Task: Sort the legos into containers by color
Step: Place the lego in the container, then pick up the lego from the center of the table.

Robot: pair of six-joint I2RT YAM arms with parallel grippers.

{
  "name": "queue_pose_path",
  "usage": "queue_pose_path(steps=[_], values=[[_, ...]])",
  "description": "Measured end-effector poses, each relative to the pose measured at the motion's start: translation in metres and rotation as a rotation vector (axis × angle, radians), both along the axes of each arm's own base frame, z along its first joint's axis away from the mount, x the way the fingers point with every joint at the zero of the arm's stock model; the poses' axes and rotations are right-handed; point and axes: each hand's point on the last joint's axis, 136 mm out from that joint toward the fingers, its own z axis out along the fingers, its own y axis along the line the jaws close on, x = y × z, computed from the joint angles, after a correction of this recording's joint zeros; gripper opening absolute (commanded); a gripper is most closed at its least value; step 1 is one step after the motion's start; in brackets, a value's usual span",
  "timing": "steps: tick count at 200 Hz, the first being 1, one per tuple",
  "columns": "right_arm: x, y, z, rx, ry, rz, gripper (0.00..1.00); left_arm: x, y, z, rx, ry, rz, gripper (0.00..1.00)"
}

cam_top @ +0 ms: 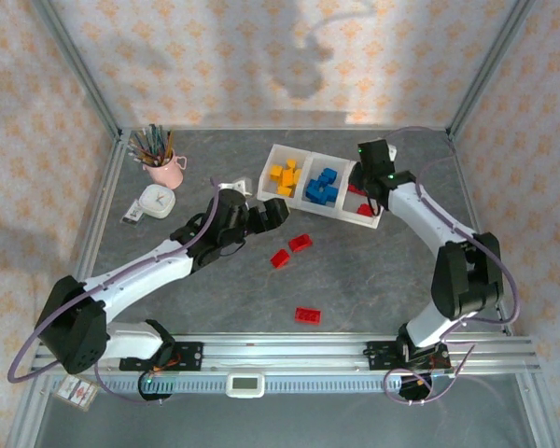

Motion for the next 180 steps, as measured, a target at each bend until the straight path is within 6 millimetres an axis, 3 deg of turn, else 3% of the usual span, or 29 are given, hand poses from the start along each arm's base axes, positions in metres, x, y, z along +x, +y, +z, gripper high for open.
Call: queue_pose_path(steps=[34,77,140,180], values=[[0.024,-0.012,-0.018,-0.011,0.029,-0.039,0.42,0.009,-0.009,0.005,-0.008,-0.013,-0.013,0.99],[0.047,-0.016,-0.034,-0.053,0.051,-0.051,0.57,0.014,-0.014,0.005,-0.007,-0.019,-0.024,0.99],[0.048,-0.015,-0.025,-0.063,0.039,-0.032,0.61,0.017,-0.014,0.008,-0.005,-0.03,-0.027,0.99],[0.024,0.003,-0.008,-0.035,0.017,0.028,0.64,0.016,-0.01,0.019,-0.016,-0.051,-0.019,0.99]])
